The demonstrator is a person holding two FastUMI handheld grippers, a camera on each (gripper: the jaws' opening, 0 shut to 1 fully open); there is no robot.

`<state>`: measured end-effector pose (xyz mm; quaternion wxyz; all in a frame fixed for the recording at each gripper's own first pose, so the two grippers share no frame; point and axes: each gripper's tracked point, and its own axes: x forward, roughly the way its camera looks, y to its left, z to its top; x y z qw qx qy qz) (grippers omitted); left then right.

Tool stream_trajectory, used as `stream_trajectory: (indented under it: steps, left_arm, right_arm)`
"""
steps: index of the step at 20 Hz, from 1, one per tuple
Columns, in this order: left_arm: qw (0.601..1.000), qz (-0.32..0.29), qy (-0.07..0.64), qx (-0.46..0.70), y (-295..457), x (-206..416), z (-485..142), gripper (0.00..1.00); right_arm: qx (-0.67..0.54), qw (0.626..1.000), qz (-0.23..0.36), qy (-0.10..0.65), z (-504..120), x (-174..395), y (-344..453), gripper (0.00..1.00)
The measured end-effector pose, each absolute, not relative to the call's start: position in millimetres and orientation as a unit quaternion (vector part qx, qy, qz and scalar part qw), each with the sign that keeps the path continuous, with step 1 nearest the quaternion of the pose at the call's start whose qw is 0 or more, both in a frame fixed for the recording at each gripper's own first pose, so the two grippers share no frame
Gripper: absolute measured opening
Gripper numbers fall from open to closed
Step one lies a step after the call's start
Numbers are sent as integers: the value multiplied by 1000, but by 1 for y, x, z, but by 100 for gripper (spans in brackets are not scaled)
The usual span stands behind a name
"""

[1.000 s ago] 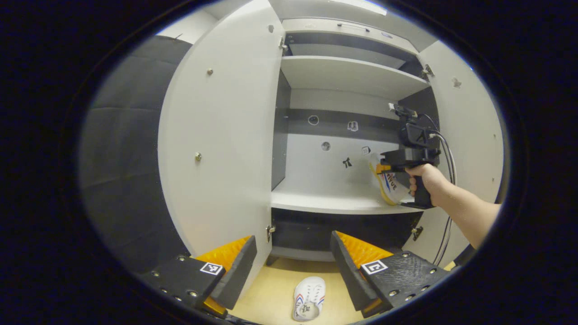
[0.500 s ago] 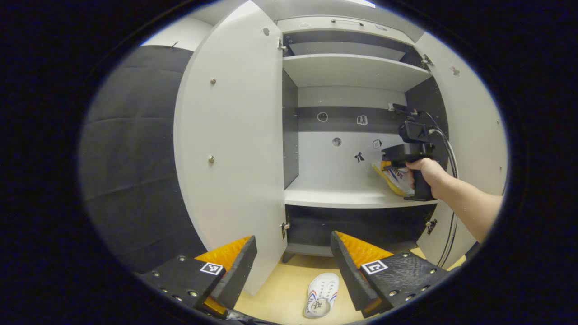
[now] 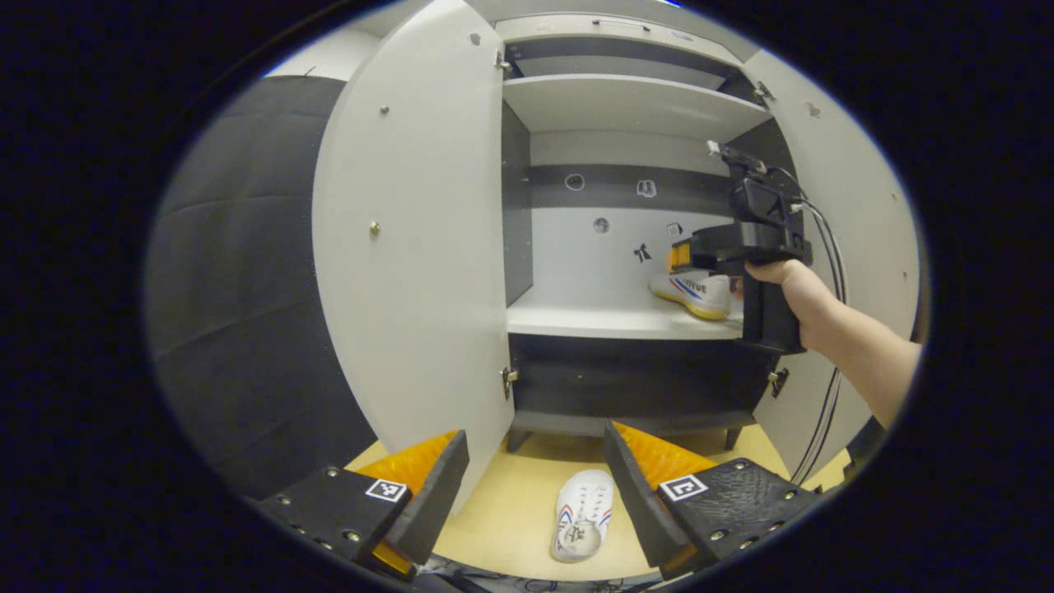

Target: Grab one shoe with the right hand and put it into the shoe cabinet, grab the other shoe with the left hand and put it into the shoe cabinet; then close the right door with the right hand and the left door with the left hand.

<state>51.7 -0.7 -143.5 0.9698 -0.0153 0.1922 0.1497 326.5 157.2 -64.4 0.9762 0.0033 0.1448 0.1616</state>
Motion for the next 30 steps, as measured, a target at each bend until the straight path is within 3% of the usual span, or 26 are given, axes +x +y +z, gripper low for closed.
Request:
stream_trajectory:
  steps: [4,5,7,8,9,13,14,15,16,18,21,22,23,30]
  left_arm:
    - [975,87,206,-3,-5,62,-171,94]
    - [975,71,212,-5,-5,65,-181,94]
    - [973,44,228,-13,-7,69,-202,94]
    - [971,29,237,-20,-8,70,-213,94]
    - [968,14,248,-26,-10,72,-222,94]
    - [957,-34,287,-13,-16,77,-261,95]
    - [954,-45,296,-4,-18,78,-274,100]
    - [950,-56,308,2,-22,79,-286,100]
    - [946,-63,318,5,-24,80,-299,100]
    - [936,-72,344,8,-26,81,-328,93]
    - [919,-89,383,13,-27,83,-366,100]
    - [915,-94,392,20,-26,84,-373,85]
    - [911,-98,399,25,-25,83,-381,93]
    - [887,-122,446,16,-29,79,-423,93]
  right_arm:
    - [9,982,144,124,-64,267,137,92]
    - [6,983,143,115,-62,251,133,97]
    - [-4,987,131,96,-58,223,121,97]
    - [-8,988,129,89,-57,207,118,92]
    - [-12,988,127,84,-57,192,115,96]
    - [-39,989,105,95,-74,143,94,92]
    - [-46,989,96,101,-80,131,86,97]
    - [-47,989,88,109,-85,119,81,93]
    - [-47,989,84,114,-90,107,76,97]
    - [-54,989,63,121,-96,88,58,98]
    - [-65,988,26,134,-102,64,31,99]
    - [-67,988,12,141,-105,56,20,99]
    - [-66,987,-2,149,-109,47,10,99]
    - [-65,970,-113,205,-130,-22,-61,99]
